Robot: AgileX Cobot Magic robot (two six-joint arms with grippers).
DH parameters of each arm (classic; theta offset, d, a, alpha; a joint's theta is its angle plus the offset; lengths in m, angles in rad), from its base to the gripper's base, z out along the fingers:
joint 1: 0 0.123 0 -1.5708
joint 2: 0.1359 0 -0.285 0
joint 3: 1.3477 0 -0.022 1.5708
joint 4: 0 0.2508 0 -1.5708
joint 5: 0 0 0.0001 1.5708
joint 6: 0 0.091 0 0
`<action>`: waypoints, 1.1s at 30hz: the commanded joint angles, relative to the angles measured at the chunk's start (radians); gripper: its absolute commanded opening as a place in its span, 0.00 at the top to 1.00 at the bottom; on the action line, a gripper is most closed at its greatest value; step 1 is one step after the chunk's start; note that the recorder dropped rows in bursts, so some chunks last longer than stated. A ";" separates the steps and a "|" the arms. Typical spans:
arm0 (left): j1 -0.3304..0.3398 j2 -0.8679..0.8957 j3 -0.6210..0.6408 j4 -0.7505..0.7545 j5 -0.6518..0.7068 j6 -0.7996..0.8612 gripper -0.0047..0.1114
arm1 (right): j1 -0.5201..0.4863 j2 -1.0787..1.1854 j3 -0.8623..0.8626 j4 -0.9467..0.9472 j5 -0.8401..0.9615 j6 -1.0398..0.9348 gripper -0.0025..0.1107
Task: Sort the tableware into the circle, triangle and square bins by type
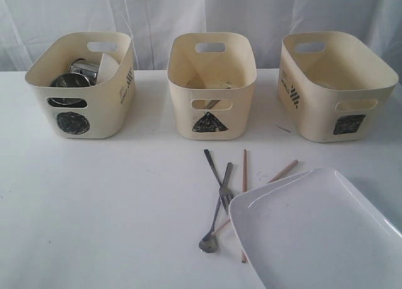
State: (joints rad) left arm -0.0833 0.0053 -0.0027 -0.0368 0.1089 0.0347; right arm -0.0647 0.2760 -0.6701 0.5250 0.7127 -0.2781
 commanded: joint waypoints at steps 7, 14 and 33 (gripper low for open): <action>0.002 -0.005 0.003 -0.008 -0.005 -0.008 0.51 | 0.006 0.522 -0.228 0.045 0.172 -0.144 0.98; 0.002 -0.005 0.003 -0.008 -0.005 -0.008 0.51 | 0.047 0.818 -0.366 0.037 0.240 -0.147 0.98; 0.002 -0.005 0.003 -0.008 -0.005 -0.008 0.51 | 0.447 1.420 -0.653 -0.294 0.202 -0.103 0.62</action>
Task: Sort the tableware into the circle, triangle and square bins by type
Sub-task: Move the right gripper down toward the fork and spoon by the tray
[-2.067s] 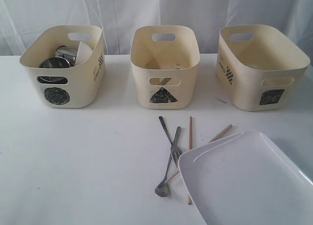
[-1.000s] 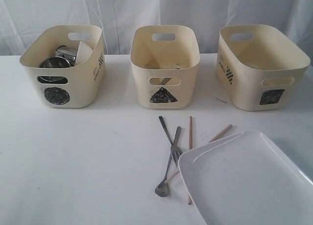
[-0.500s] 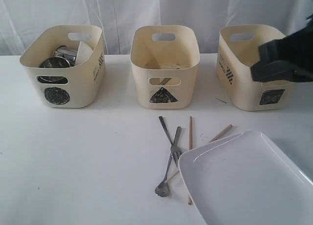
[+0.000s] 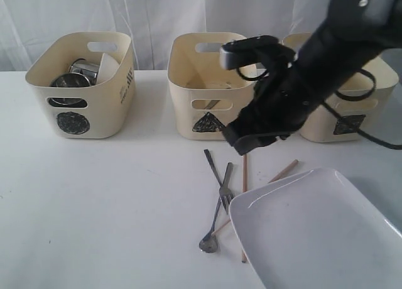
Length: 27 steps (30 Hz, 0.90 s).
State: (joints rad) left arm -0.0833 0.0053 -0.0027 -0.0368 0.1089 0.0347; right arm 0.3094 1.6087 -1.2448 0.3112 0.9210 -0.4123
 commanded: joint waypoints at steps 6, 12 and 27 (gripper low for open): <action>0.002 -0.005 0.003 -0.008 -0.005 -0.008 0.51 | 0.142 0.242 -0.215 -0.185 -0.002 0.236 0.61; 0.002 -0.005 0.003 -0.008 -0.005 -0.008 0.51 | 0.149 0.371 -0.302 -0.253 -0.007 0.338 0.61; 0.002 -0.005 0.003 -0.008 -0.005 -0.008 0.51 | 0.148 0.498 -0.341 -0.393 -0.010 0.425 0.61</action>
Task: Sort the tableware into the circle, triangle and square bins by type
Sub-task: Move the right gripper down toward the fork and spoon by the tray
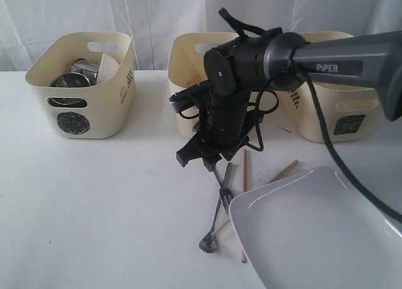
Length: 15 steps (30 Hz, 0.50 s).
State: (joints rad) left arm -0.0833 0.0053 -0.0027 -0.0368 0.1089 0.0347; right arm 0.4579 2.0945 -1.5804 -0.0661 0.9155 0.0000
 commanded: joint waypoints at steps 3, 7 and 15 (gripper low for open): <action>0.002 -0.005 0.003 -0.008 -0.005 -0.008 0.51 | -0.001 0.022 -0.005 -0.016 -0.019 0.013 0.61; 0.002 -0.005 0.003 -0.008 -0.005 -0.008 0.51 | -0.001 0.031 -0.005 -0.016 -0.035 0.013 0.61; 0.002 -0.005 0.003 -0.008 -0.005 -0.008 0.51 | -0.001 0.062 -0.005 0.002 -0.054 0.013 0.61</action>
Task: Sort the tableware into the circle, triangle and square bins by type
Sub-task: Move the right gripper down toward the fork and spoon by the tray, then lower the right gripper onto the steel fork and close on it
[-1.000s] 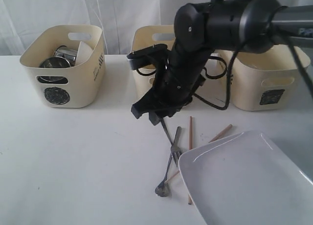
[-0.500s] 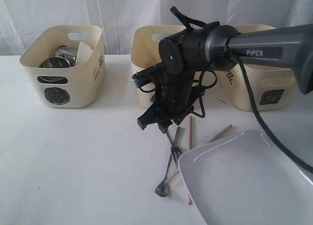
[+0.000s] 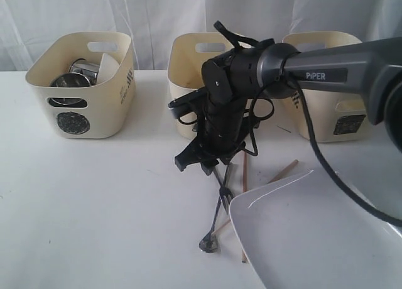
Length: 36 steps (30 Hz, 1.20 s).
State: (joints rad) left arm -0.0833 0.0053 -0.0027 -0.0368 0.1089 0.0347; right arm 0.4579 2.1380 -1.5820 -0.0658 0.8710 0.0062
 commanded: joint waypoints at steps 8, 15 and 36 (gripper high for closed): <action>0.002 -0.005 0.003 -0.008 -0.005 -0.008 0.51 | -0.001 0.042 -0.023 0.004 -0.009 -0.006 0.61; 0.002 -0.005 0.003 -0.008 -0.005 -0.008 0.51 | -0.001 0.052 -0.023 0.010 -0.006 -0.006 0.61; 0.002 -0.005 0.003 -0.008 -0.005 -0.008 0.51 | -0.001 0.087 -0.023 0.047 0.060 -0.006 0.98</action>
State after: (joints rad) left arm -0.0833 0.0053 -0.0027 -0.0368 0.1089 0.0347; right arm 0.4588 2.2062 -1.6119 0.0000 0.9077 0.0062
